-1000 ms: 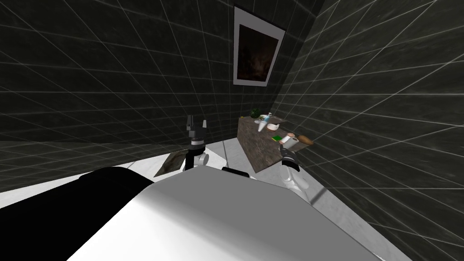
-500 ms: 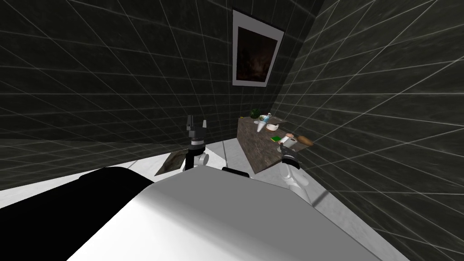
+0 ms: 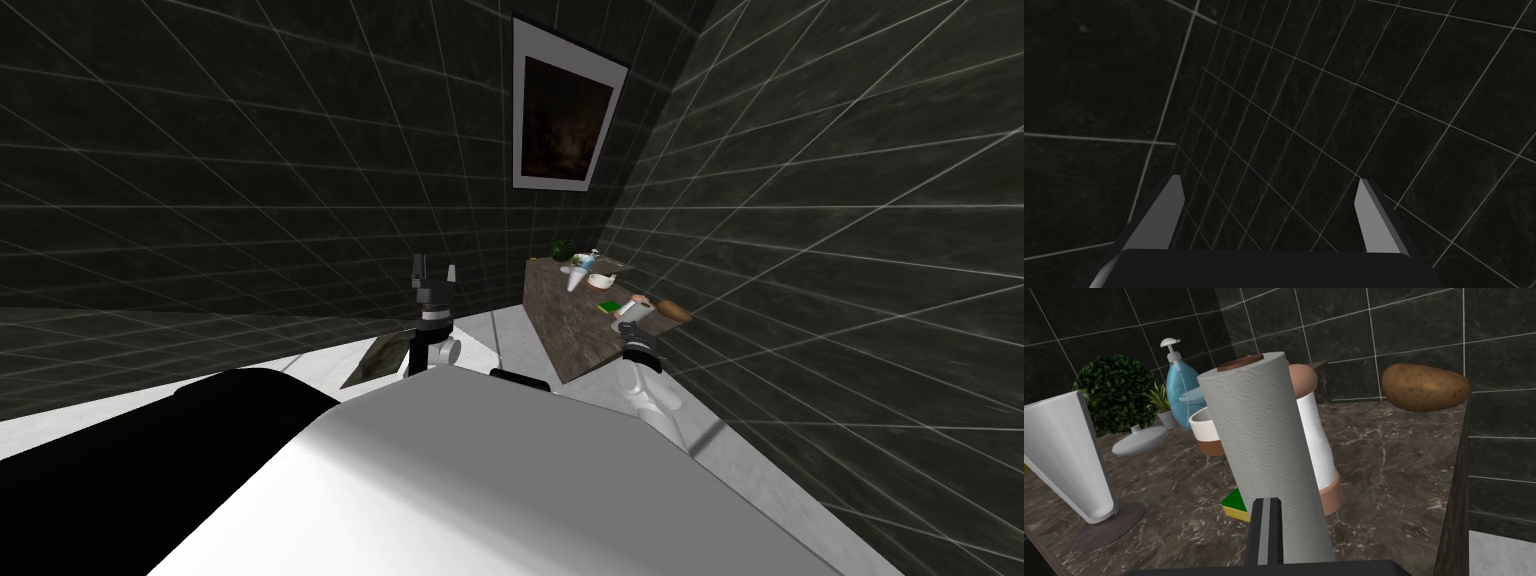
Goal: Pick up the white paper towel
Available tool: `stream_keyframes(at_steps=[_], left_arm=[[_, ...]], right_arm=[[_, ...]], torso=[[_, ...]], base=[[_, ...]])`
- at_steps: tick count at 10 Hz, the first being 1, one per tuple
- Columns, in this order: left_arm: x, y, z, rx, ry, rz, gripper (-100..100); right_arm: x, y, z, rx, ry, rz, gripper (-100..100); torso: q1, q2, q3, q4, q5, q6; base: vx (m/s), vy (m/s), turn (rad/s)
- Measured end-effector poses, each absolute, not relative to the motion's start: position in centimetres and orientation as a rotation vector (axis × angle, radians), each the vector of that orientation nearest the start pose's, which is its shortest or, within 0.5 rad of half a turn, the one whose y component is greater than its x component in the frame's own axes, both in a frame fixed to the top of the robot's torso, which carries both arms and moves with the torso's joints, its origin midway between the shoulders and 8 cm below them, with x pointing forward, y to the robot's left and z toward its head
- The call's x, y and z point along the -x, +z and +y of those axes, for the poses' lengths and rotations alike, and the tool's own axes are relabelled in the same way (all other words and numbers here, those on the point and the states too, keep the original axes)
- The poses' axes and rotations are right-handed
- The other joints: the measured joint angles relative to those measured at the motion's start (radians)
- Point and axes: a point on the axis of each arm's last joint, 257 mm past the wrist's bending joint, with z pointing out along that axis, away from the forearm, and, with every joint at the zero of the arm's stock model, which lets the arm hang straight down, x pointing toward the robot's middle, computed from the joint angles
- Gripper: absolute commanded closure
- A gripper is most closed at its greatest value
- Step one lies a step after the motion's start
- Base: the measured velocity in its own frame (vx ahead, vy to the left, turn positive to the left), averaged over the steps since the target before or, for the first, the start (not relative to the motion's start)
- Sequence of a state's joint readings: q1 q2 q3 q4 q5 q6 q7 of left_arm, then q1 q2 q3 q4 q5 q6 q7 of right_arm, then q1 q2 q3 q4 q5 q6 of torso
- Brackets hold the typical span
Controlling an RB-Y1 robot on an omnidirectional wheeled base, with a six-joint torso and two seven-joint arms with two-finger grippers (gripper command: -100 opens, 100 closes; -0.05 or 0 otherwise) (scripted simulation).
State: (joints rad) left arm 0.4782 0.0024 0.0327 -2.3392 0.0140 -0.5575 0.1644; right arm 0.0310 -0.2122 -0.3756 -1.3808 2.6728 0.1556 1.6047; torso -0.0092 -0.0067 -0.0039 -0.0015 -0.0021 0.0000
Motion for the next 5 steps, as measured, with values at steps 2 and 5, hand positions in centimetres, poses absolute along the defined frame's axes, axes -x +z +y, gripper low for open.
stream_keyframes(at_steps=[2, 5], left_arm=[[-31.93, 6.77, 28.29, 0.6, -1.472, 0.472, 0], [-31.93, 6.77, 28.29, 0.6, -1.472, 0.471, 0]], right_arm=[[-47.66, -24.89, -51.01, 2.197, -2.349, 0.776, -100], [-47.07, -25.48, -51.86, 2.097, -2.273, 0.937, -100]], torso=[[0.0, 0.0, 0.0, 0.0, 0.0, 0.0], [0.005, -0.005, -0.003, -0.001, 0.001, 0.0]], base=[[0.018, 0.017, -0.05], [0.067, 0.082, -0.097]])
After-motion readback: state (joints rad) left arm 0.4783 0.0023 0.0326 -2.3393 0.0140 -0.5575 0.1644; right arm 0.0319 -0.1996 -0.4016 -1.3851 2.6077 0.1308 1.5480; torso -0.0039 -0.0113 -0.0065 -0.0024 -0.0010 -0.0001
